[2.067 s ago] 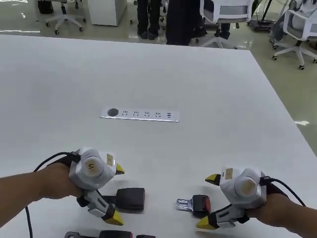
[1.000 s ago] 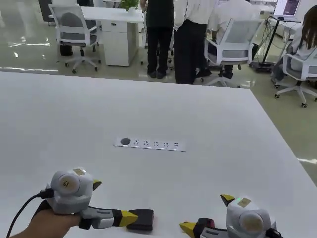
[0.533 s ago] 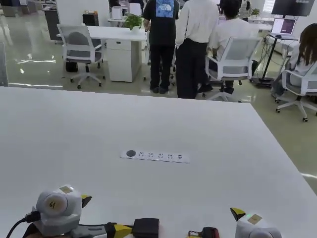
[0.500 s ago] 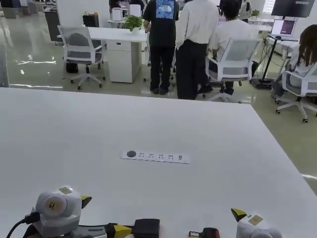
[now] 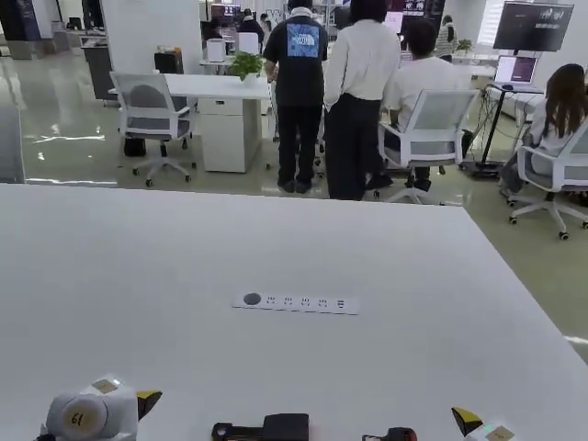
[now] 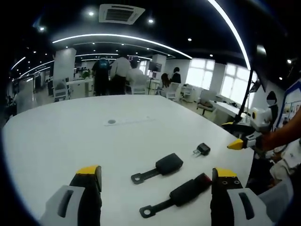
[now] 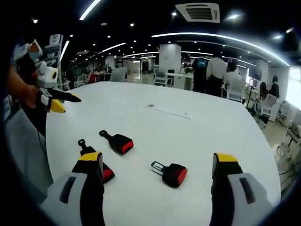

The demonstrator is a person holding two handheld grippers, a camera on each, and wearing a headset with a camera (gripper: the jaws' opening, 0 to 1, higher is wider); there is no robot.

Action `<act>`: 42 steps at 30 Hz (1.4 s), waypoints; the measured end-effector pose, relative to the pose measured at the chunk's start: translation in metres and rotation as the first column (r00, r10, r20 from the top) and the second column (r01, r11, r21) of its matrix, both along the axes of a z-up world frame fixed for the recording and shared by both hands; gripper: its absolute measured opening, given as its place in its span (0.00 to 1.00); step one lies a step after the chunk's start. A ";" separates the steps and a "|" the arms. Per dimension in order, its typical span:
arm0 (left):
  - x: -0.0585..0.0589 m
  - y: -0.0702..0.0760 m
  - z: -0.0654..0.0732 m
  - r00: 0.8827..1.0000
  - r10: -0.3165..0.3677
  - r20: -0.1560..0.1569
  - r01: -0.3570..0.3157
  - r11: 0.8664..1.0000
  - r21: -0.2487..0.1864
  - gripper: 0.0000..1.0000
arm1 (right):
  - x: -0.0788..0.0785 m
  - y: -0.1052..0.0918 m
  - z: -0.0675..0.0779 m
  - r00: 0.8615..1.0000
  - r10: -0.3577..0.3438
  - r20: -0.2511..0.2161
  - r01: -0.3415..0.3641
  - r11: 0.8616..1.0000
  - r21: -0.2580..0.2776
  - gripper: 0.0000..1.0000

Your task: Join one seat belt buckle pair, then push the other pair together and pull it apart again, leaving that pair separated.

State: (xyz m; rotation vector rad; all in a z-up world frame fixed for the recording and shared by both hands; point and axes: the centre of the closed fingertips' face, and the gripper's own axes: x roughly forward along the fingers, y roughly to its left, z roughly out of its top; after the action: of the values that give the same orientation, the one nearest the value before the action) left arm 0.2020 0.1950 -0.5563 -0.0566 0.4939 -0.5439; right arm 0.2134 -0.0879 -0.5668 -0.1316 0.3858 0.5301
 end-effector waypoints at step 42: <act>-0.055 0.026 0.013 0.999 0.018 0.039 -0.018 1.000 -0.021 1.00 | -0.061 -0.013 0.002 0.997 -0.071 0.015 0.071 0.997 0.007 0.99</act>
State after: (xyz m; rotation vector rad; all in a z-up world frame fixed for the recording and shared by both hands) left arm 0.1474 0.2212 -0.5436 -0.0704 0.4496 -0.5317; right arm 0.1526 -0.1006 -0.5647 -0.1157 0.3726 0.4601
